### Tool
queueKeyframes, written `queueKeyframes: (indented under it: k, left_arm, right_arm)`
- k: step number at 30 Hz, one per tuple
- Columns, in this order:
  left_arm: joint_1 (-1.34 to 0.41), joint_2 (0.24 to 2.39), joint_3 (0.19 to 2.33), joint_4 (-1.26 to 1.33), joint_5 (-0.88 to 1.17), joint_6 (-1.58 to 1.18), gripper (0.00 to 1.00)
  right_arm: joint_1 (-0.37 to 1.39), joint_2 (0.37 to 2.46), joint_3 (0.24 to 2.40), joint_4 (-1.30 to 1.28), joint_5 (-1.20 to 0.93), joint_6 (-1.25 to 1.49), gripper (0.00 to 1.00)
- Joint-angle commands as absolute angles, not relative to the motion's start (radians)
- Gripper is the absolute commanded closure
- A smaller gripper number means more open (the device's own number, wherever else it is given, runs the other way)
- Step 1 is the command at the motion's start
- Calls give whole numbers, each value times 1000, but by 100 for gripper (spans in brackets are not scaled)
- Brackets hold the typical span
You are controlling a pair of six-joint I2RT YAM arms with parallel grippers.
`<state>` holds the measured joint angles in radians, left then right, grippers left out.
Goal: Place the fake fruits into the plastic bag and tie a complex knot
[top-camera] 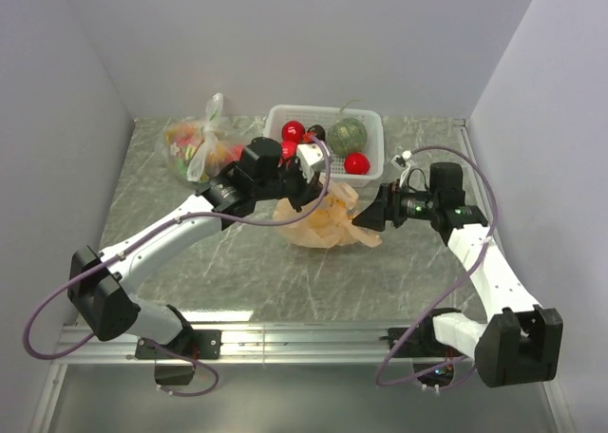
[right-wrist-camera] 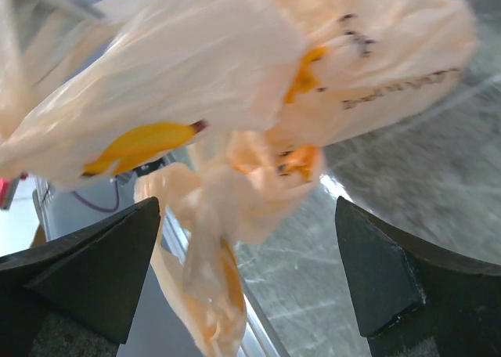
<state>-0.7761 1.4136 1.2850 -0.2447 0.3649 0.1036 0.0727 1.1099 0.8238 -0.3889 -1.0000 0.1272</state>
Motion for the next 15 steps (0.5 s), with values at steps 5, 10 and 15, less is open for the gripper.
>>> queueKeyframes:
  k: [5,10,15]
  left_arm:
    - [-704,1379,1292,-147,456,-136,100]
    - [-599,1342,1310,-137,448,-248,100]
    - [-436,1240,1305,-146,428,-291,100]
  right_arm:
    - [175,1149,785,-273,-939,183,2]
    - [164,1230,886,-437,-862,31,72]
    - [-54,1261,962,-646,-802,-142,100]
